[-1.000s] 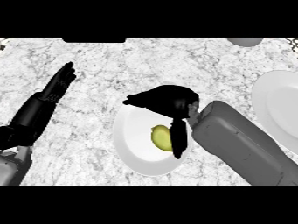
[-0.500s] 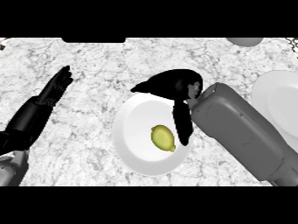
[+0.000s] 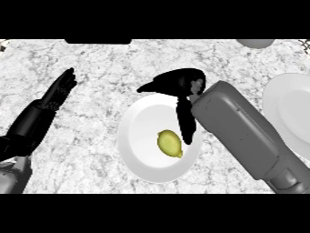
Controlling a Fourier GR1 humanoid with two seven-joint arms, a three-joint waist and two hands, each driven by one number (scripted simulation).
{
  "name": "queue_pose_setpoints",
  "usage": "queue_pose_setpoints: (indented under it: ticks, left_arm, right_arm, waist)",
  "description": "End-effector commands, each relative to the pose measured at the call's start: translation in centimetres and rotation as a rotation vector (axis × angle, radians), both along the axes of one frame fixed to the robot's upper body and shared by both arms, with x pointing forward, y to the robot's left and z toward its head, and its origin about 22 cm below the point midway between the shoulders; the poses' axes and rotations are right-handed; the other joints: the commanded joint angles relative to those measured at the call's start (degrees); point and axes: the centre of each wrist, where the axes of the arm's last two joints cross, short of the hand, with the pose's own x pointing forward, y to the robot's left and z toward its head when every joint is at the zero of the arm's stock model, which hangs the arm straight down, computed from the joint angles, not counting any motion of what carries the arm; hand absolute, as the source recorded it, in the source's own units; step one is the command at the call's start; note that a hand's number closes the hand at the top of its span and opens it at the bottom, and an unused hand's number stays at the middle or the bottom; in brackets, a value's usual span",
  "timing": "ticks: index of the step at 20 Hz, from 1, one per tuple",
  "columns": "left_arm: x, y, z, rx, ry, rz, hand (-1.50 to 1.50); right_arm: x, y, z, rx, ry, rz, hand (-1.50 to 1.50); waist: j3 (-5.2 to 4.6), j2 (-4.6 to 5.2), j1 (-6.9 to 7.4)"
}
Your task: Pick the lemon from the plate and place it in the plate
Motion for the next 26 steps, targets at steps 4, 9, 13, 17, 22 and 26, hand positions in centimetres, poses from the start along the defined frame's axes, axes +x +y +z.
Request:
queue_pose_setpoints:
  ticks: [4, 9, 13, 17, 22, 26]
  left_arm:
    - [0.8, -1.5, 0.0, -0.005, -0.001, 0.000, 0.00]
    - [0.5, -0.5, 0.5, 0.004, 0.006, -0.010, 0.00]
    - [0.4, -1.9, 0.1, 0.003, 0.000, -0.008, 0.00]
    - [-0.4, -1.2, -1.4, 0.006, -0.003, -0.001, 0.00]
    - [1.3, -1.5, 0.0, -0.001, -0.006, 0.000, 0.00]
    - [-0.9, 0.0, -0.6, -0.014, -0.011, 0.009, 0.00]
  right_arm:
    - [-0.3, 0.6, -1.9, -0.070, 0.037, 0.062, -1.50]
    - [-1.6, 1.0, -6.6, -0.106, 0.040, 0.081, -1.50]
    - [0.2, 0.4, -5.8, -0.163, 0.062, 0.109, -1.50]
    - [-2.4, 2.0, -7.7, -0.182, 0.102, 0.124, -1.50]
    - [-2.4, 1.7, -10.6, -0.217, 0.107, 0.137, -1.50]
    - [-3.8, 1.6, -12.3, -0.245, 0.111, 0.165, -1.50]
  waist:
    - [0.00, -0.04, -0.35]
    - [0.02, 0.04, -0.06]
    - [0.01, 0.09, 0.08]
    - [-0.01, -0.11, -0.40]
    - [0.01, 0.05, -0.24]
    - [0.01, -0.06, -0.14]
